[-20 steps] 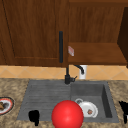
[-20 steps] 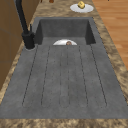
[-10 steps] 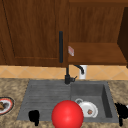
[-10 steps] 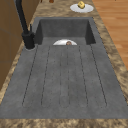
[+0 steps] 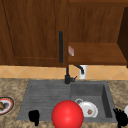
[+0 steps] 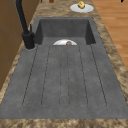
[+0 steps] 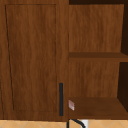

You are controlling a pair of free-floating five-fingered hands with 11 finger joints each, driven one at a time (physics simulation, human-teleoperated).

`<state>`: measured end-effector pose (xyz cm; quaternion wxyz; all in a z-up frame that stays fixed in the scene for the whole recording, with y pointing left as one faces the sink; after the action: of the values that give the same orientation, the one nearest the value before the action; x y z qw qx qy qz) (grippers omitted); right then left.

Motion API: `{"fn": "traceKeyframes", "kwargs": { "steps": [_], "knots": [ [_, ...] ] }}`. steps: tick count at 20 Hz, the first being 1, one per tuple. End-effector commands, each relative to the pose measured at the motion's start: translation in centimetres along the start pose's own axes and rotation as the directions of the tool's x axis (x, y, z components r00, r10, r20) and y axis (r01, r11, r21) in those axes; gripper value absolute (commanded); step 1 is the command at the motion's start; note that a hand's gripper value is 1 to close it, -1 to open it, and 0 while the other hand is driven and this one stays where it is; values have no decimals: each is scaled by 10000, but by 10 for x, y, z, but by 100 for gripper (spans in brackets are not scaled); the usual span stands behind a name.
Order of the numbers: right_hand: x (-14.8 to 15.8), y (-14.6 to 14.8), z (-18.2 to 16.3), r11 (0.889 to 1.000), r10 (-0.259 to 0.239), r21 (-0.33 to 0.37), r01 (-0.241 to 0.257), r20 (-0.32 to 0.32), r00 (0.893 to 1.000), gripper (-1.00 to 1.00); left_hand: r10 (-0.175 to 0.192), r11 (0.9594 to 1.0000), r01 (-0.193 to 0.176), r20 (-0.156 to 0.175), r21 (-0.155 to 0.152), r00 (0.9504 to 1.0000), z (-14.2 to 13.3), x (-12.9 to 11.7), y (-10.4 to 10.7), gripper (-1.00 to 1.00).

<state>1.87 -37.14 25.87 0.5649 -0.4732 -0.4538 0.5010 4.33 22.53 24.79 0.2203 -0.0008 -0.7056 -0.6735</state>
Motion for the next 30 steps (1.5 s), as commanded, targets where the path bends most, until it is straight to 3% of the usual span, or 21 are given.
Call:
{"fn": "traceKeyframes", "kwargs": {
  "steps": [1,8,9,12,15,17,25,30],
  "knots": [
    [0,0,1,10000,-2,-27,2,1,10000,-100,0,10000,0,0,0,10000,0,0,0,0],
    [2,5,3,9998,44,187,-44,-5,10000,-100,0,10000,0,0,0,10000,0,0,0,0],
    [0,5,3,9998,16,190,-16,-1,10000,0,4,10000,-4,4,13,10000,2,-1,0,-100],
    [0,4,3,9999,88,87,-89,16,10000,0,462,9987,-460,-75,218,9989,2,-11,6,-100],
    [0,4,3,10000,49,37,-49,5,10000,0,635,9971,-640,138,404,9979,0,-12,26,-100],
    [0,4,3,10000,30,16,-30,-1,10000,0,509,9975,-517,186,487,9985,-3,-8,39,-100],
    [0,4,3,10000,-17,-25,17,-16,10000,0,572,9945,-566,-48,887,9984,-12,7,82,-100],
    [0,4,3,10000,-31,-36,31,-21,10000,0,652,9922,-648,-2,1066,9979,-17,17,105,-100]
  ]
}}
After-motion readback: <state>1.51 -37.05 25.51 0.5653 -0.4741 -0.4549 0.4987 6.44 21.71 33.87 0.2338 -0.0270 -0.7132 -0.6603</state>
